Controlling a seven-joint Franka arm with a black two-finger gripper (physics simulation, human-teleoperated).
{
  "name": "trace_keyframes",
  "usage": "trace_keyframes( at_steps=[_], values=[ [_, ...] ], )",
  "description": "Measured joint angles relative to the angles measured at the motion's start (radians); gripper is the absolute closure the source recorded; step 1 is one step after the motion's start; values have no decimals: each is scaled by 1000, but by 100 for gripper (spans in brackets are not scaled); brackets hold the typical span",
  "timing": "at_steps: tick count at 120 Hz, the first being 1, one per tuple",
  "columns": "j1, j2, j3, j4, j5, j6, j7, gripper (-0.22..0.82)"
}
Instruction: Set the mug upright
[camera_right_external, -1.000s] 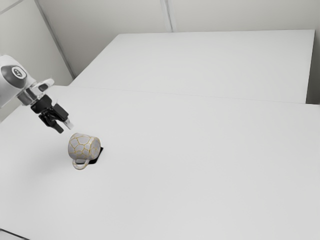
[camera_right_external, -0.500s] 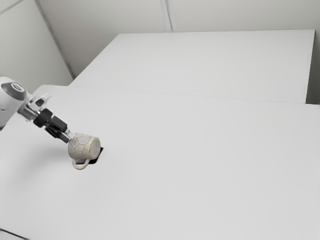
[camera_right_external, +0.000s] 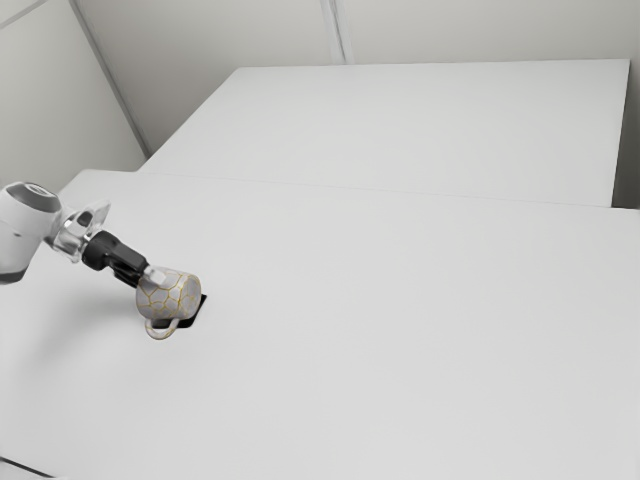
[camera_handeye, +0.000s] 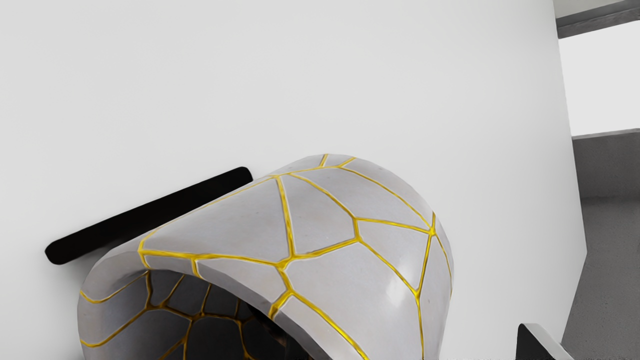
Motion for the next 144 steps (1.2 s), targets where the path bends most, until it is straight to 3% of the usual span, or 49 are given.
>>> trace_keyframes(
  at_steps=[25, 45, 72, 88, 117, 144],
  values=[
    [5, -2, -16, 8, -8, -31, 17, 56],
    [6, -8, -23, 12, -9, -40, 28, 70],
    [2, -55, -51, 11, 5, -33, 36, 75],
    [-13, -129, -121, -5, 88, 14, 39, 77],
    [-27, -246, -304, -106, 343, 233, 32, 78],
    [-36, -353, -412, -253, 531, 469, 5, 79]
  ],
)
